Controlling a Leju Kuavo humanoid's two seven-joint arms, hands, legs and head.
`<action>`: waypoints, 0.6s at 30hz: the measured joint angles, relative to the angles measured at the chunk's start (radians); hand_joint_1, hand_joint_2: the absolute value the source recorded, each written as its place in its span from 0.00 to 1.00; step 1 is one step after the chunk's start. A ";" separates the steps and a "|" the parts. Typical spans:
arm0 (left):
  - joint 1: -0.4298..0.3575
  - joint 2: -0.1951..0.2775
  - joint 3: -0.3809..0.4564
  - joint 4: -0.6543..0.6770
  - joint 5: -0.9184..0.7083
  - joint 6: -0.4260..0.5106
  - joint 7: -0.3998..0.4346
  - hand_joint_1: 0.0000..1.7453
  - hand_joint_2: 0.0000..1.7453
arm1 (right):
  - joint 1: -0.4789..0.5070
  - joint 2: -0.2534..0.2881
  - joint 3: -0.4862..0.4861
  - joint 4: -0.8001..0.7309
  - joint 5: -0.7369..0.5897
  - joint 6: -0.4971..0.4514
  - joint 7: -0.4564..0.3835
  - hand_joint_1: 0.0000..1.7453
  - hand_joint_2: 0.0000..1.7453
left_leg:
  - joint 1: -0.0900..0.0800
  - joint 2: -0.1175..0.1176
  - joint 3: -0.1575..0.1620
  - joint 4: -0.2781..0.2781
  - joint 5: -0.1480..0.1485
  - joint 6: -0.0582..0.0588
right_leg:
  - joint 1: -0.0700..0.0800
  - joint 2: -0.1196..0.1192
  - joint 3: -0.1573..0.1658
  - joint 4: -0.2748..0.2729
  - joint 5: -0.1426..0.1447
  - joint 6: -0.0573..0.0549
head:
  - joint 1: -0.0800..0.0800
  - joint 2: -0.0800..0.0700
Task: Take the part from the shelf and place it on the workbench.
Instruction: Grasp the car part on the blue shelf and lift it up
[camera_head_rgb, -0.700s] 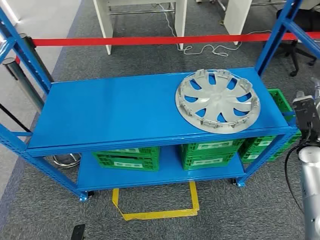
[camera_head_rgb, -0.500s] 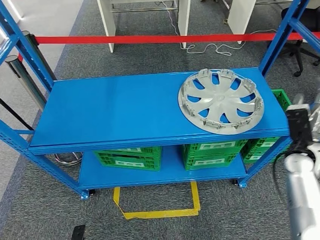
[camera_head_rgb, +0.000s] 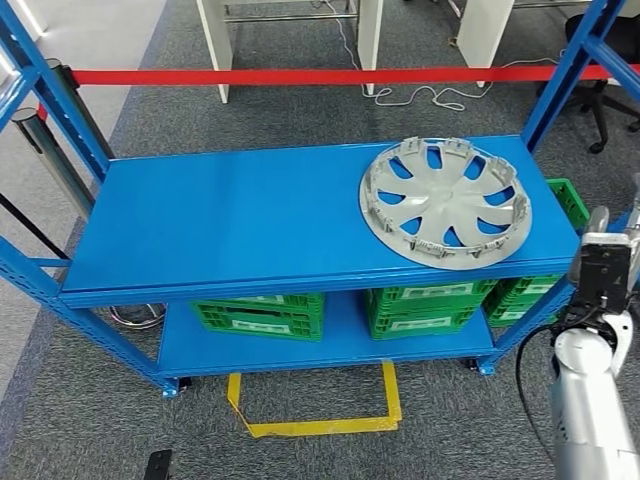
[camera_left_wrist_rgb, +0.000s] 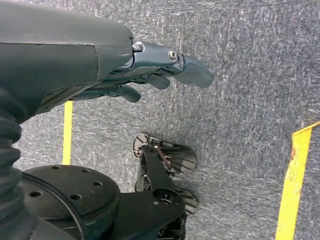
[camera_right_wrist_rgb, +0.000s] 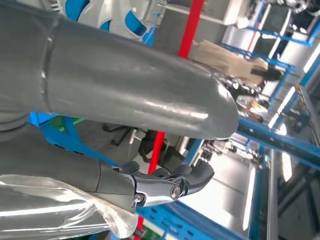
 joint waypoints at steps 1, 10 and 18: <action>0.000 0.000 0.000 0.000 -0.002 0.000 0.000 0.00 1.00 | -0.014 -0.009 -0.005 0.018 0.006 0.015 0.006 0.00 0.00 | 0.000 0.000 0.000 0.000 0.000 0.000 | 0.000 0.000 0.000 0.000 0.000 0.000 | 0.000 0.000; -0.004 0.007 0.000 0.000 -0.027 -0.012 0.016 0.00 1.00 | -0.184 -0.111 -0.029 0.252 0.073 0.130 -0.017 0.00 0.00 | -0.001 0.000 0.000 0.001 0.000 0.000 | -0.001 -0.001 -0.001 0.000 0.001 0.001 | 0.000 0.000; -0.005 0.010 0.000 0.000 -0.030 -0.013 0.017 0.00 1.00 | -0.260 -0.137 -0.026 0.351 0.096 0.159 -0.013 0.00 0.00 | -0.001 0.000 -0.001 0.001 0.000 0.000 | -0.001 -0.001 -0.002 0.000 0.001 0.001 | 0.000 0.000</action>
